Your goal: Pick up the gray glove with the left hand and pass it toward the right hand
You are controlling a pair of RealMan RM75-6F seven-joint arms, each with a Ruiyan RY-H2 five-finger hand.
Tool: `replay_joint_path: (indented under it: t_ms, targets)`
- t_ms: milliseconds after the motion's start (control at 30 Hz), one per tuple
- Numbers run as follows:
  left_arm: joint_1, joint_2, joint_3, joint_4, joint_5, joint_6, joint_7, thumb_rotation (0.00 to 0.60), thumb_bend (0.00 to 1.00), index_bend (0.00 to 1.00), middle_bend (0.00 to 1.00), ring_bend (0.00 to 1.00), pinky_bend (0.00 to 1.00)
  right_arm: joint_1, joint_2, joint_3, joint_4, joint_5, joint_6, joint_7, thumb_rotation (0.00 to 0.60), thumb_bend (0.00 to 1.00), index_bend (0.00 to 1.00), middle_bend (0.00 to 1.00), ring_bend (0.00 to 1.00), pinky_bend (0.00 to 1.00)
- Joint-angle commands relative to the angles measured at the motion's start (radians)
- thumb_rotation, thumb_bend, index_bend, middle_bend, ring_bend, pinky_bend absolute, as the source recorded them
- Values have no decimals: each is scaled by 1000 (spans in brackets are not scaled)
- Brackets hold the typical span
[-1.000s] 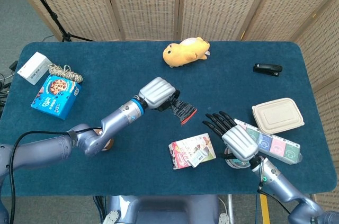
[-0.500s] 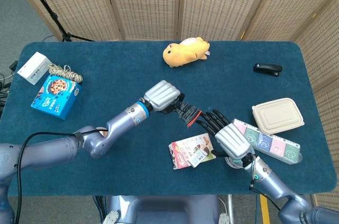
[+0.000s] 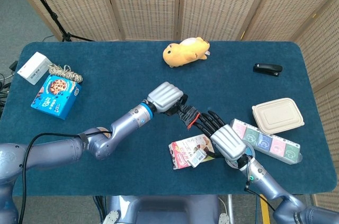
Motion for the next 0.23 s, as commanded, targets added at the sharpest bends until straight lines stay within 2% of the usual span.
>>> replay_joint_path:
  t_ms: [33,233]
  targets:
    - [0,3,0,-7,-6,5,5,600,454,768,620,500,447,0,0,-2,-4,2,2,-5,600,0,93,0,0,0]
    - [-2,5,5,-18,-22,12,20,600,454,768,620,499,447,-1,-2,-6,-9,9,2,-13,600,0,93,0,0,0]
